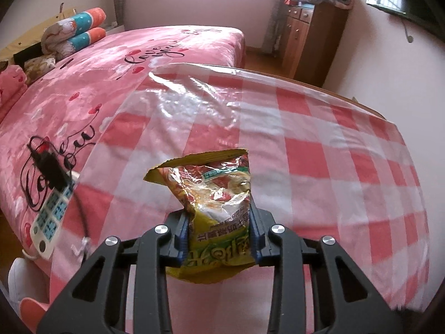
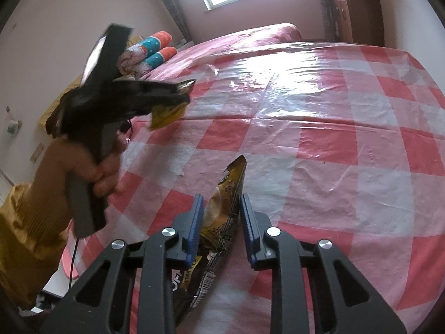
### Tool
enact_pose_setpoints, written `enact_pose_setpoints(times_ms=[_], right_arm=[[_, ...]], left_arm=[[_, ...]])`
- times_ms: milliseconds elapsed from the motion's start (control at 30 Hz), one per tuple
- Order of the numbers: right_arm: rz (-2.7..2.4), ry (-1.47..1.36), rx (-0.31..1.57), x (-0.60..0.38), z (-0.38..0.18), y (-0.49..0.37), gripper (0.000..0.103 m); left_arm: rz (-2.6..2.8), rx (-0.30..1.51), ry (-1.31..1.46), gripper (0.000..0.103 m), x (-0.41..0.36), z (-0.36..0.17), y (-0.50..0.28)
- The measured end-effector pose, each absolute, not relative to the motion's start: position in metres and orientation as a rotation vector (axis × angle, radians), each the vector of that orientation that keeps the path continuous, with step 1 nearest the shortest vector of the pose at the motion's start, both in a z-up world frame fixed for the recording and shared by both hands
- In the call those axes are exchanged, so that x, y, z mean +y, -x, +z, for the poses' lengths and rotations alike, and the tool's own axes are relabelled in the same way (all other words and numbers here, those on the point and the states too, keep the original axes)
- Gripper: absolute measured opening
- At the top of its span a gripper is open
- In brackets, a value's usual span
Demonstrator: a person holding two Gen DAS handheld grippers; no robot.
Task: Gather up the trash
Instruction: 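Carry the snack bag and coffee sachet over the pink bucket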
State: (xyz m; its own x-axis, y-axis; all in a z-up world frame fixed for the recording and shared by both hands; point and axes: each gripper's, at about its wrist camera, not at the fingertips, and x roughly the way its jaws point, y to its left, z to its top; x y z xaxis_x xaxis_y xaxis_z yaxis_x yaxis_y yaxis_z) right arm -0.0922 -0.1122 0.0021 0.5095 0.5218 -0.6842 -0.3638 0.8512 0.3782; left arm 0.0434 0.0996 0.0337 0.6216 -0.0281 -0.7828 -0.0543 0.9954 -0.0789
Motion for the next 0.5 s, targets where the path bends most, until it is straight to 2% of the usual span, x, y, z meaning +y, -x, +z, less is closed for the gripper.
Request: enact_pose_setpoints(times_ms=[500], right_arm=[[0.511,-0.172,0.804,-0.119,0.017,0.113,0.025]], left_arm=[[-0.077,0.889,0.08,0.035,0.123,0.04,0.056]])
